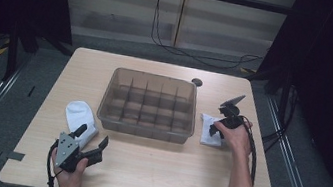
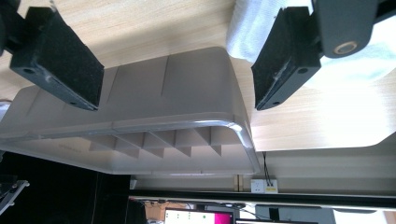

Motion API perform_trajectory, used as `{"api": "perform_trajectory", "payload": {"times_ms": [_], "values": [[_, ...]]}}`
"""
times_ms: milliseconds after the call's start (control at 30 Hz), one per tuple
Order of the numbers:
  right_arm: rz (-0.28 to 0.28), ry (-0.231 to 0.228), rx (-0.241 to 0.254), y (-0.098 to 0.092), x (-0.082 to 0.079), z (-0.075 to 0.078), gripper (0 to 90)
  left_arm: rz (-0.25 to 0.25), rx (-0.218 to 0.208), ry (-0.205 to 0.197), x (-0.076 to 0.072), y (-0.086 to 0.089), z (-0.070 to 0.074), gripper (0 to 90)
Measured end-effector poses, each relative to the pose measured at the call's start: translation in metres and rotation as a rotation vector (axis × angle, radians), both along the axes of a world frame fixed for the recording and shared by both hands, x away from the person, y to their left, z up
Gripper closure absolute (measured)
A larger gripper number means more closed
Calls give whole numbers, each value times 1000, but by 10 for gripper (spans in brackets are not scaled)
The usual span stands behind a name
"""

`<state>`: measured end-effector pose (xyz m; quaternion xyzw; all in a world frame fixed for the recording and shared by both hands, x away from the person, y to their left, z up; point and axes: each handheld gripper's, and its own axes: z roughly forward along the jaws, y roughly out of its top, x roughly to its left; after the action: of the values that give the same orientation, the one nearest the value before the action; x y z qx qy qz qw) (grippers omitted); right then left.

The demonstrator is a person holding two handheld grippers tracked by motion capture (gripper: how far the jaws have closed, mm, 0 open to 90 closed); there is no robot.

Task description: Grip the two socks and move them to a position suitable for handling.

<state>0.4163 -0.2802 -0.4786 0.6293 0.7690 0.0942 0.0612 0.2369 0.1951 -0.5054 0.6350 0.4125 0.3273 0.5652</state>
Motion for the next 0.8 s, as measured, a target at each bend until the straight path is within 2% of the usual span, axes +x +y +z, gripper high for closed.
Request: {"api": "perform_trajectory", "payload": {"times_ms": [100,200,300,367,400,467,567,600,800], "values": [[-18,26,-18,4,2,1,251,-3,0,-1,0,0,0,163],[-11,44,-21,5,2,4,366,1,-6,0,0,0,0,162],[-26,47,-21,4,3,4,404,7,-9,-5,0,0,0,161],[-17,48,-22,5,3,6,487,13,-10,-7,-1,1,0,161],[-10,51,-18,6,3,7,557,9,-13,-4,0,0,0,161],[-6,51,-19,7,3,7,588,8,-13,-4,0,0,0,161],[-1,57,-5,7,3,8,694,11,-5,-7,-1,1,0,161],[-7,59,9,5,2,8,759,12,-9,-7,-1,1,0,161],[-9,63,49,-2,-3,9,804,5,-7,-6,0,0,0,161]]}}
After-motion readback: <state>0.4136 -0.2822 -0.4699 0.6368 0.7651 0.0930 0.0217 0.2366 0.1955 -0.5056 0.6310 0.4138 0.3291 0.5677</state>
